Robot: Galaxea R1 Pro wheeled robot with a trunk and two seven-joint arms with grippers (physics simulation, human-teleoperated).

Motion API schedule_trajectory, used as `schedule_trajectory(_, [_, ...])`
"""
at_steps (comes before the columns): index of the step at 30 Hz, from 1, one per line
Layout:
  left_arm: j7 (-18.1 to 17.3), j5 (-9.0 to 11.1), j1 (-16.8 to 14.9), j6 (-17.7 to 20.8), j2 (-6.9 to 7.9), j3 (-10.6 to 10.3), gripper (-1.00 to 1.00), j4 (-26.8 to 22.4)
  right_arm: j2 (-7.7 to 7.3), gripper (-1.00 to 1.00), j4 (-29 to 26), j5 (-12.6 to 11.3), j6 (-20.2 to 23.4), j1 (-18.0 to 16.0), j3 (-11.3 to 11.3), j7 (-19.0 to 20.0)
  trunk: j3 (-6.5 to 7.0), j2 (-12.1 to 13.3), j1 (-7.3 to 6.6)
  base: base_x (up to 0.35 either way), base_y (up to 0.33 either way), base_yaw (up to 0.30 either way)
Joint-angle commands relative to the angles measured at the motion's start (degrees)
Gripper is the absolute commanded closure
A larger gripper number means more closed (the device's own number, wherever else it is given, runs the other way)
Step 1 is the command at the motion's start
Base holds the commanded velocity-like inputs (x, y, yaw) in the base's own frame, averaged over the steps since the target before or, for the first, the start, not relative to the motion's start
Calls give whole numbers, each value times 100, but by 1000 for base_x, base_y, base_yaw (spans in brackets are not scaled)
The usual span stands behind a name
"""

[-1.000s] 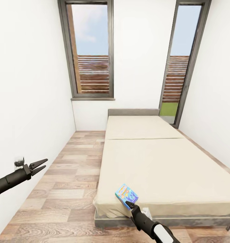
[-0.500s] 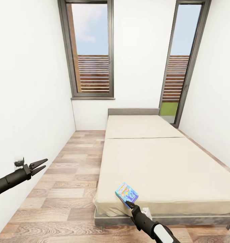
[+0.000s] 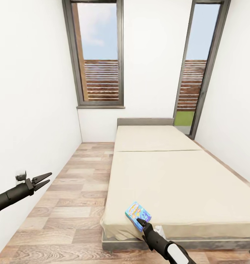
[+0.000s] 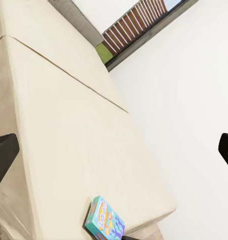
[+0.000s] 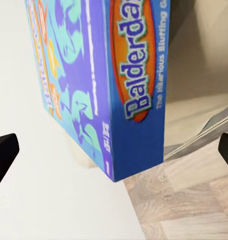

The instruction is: Put all the toys in the child's room - the three board games (two on the bed and one on the table), the two jigsaw puzzles on the table, and the tennis ball on the table - inside the toy box on the table in the child's room.

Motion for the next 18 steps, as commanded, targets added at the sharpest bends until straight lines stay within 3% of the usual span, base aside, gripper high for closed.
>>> schedule_trajectory(1, [-14,8,-4,59,-1,4,-100,1,1,-100,-1,-39,33,-3,-10,2,-6,-3,0,28,0,0])
schedule_trajectory(18, [-14,7,-4,60,-4,5,-100,1,9,-100,-1,-42,40,-3,-10,2,-6,-3,0,13,3,0])
